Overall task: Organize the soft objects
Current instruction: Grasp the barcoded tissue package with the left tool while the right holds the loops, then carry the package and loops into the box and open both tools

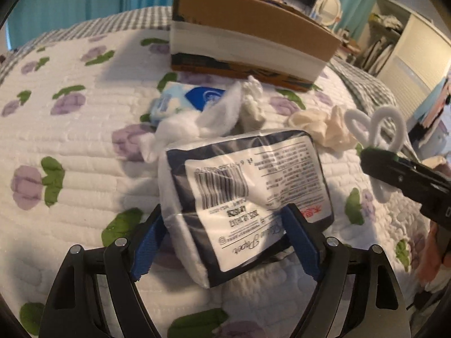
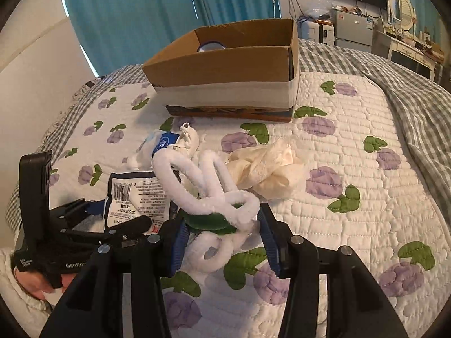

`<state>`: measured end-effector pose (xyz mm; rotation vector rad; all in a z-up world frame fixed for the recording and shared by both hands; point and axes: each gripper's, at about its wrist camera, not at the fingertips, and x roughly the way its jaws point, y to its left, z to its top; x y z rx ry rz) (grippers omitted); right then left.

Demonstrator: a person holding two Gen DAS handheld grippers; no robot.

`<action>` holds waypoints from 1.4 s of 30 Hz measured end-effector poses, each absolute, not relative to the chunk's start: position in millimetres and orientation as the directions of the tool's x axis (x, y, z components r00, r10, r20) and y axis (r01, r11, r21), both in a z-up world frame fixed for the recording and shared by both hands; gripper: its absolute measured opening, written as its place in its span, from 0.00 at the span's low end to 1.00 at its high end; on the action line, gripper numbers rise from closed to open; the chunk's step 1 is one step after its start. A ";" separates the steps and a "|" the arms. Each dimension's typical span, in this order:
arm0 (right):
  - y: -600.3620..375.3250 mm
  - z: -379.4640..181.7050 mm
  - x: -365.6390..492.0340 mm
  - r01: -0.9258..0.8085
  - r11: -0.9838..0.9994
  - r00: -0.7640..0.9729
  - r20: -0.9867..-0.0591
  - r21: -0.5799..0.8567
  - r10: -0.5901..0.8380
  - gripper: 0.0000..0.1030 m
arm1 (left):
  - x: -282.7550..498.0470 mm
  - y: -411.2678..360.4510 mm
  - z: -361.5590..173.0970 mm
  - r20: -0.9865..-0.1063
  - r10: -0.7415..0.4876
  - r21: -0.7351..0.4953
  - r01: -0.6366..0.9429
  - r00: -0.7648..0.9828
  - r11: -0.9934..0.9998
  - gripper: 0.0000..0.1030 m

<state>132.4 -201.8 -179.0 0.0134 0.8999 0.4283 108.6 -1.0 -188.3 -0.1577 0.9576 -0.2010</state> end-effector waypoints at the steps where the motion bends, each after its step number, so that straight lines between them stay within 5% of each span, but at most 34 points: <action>1: -202.0 -178.5 132.2 -0.353 0.917 0.546 -0.755 0.186 0.363 0.46 | 105.4 -3.8 -185.1 -0.794 -0.235 -0.212 0.107 0.561 0.971 0.77; 8: -199.8 -169.4 119.6 -0.360 0.919 0.565 -0.746 0.160 0.352 0.46 | 84.7 -5.2 -158.8 -0.767 -0.216 -0.155 0.152 0.604 0.976 0.41; 11: -201.5 -158.3 108.1 -0.381 0.907 0.572 -0.724 0.181 0.385 0.46 | 68.6 -3.5 -141.4 -0.737 -0.229 -0.163 0.162 0.636 0.973 0.35; 26: -221.2 -53.5 69.4 -0.402 0.909 0.706 -0.597 0.106 0.382 0.46 | 35.5 2.6 -33.6 -0.569 -0.134 -0.035 0.139 0.811 0.990 0.33; 42: -203.4 29.6 204.9 -0.405 0.914 0.798 -0.485 0.007 0.357 0.46 | 189.4 -11.1 43.5 -0.461 -0.153 -0.005 0.170 0.874 0.985 0.33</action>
